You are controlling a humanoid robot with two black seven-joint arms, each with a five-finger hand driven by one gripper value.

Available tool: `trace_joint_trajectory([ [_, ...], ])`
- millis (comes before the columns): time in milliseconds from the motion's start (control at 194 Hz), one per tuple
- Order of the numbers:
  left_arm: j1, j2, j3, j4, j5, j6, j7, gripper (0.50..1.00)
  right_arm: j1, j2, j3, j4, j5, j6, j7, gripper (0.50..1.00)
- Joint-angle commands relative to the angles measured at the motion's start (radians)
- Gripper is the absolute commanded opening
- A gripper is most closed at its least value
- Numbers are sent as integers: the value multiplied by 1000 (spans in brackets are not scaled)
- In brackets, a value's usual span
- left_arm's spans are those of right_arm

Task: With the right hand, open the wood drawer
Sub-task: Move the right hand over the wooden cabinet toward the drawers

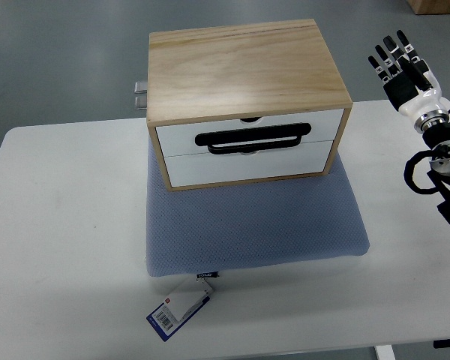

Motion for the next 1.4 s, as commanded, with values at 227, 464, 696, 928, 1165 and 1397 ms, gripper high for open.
trace_joint_trajectory([
  [227,2,0,6,0,1,1,3,1000,6,-6,-6,0,-6,-2,-6,944],
  [464,2,0,6,-1,1,1,3,1000,93,-55,-105,5,-55,-5,-46,944],
  [696,2,0,6,-12,2,1,3,1000,397,-210,-389,18,-376,14,-124,944],
  [928,0,0,9,-14,4,1,3,1000,765,-330,-792,215,-604,89,-337,944],
  [1165,0,0,9,-17,5,1,3,1000,1025,-364,-986,469,-591,216,-587,944],
  [1397,0,0,8,-15,4,1,3,1000,1124,-402,-1087,848,-382,216,-830,944],
])
